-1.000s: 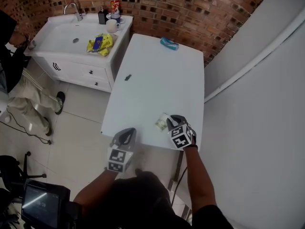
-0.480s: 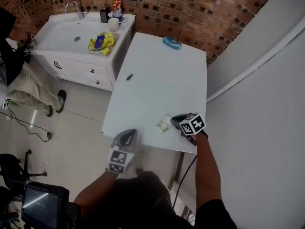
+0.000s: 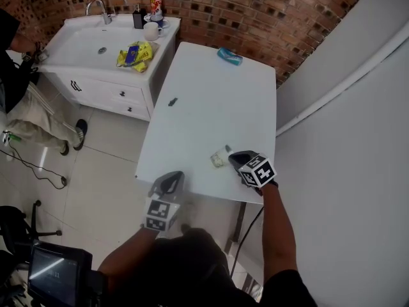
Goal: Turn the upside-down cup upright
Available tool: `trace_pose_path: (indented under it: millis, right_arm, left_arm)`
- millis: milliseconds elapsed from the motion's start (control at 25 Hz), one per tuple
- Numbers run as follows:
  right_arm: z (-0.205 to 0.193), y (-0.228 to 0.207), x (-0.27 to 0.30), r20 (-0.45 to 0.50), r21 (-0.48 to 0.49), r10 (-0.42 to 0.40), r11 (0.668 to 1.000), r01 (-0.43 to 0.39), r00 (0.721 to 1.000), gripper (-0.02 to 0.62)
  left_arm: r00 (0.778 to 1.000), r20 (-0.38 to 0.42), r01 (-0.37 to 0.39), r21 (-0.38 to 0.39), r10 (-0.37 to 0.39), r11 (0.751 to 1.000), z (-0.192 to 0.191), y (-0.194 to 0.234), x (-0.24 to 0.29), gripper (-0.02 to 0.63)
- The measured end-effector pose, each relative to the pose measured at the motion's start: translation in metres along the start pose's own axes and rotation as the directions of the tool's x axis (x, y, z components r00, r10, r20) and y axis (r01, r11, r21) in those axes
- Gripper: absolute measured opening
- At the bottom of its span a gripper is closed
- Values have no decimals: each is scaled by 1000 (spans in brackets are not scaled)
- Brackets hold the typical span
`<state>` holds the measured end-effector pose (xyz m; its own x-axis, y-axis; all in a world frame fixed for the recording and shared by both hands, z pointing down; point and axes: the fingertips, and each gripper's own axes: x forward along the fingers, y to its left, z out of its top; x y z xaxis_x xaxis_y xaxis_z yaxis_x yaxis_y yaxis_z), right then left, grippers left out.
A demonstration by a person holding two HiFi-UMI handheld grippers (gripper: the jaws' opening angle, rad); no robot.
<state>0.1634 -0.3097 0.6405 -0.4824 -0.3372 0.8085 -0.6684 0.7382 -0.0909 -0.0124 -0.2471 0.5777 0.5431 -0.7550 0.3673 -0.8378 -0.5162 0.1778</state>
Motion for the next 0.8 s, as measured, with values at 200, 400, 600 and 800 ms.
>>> trace_pose_path:
  millis: [200,400,600,800]
  right_arm:
    - [16,20,-5,-10,-369,-236,904,216,972,25]
    - [11,53,10,-42,-646,-358,722,248,933,25]
    - [0,73,25,-59,-695,-400,674,250,914,25]
    - [-2,73,26,-53,-680,-421,680,276,906,29]
  left_arm:
    - [1000,-1,3,4,-3,1000,-5,-1,-1,1]
    - [1000,0,0,7,0,1000,-2,0,-3,2]
    - [1000,1,0,8,0,1000,-2,1,-6,2]
    - [1000,8,-3,9,3,1000,-1,3,-10,0]
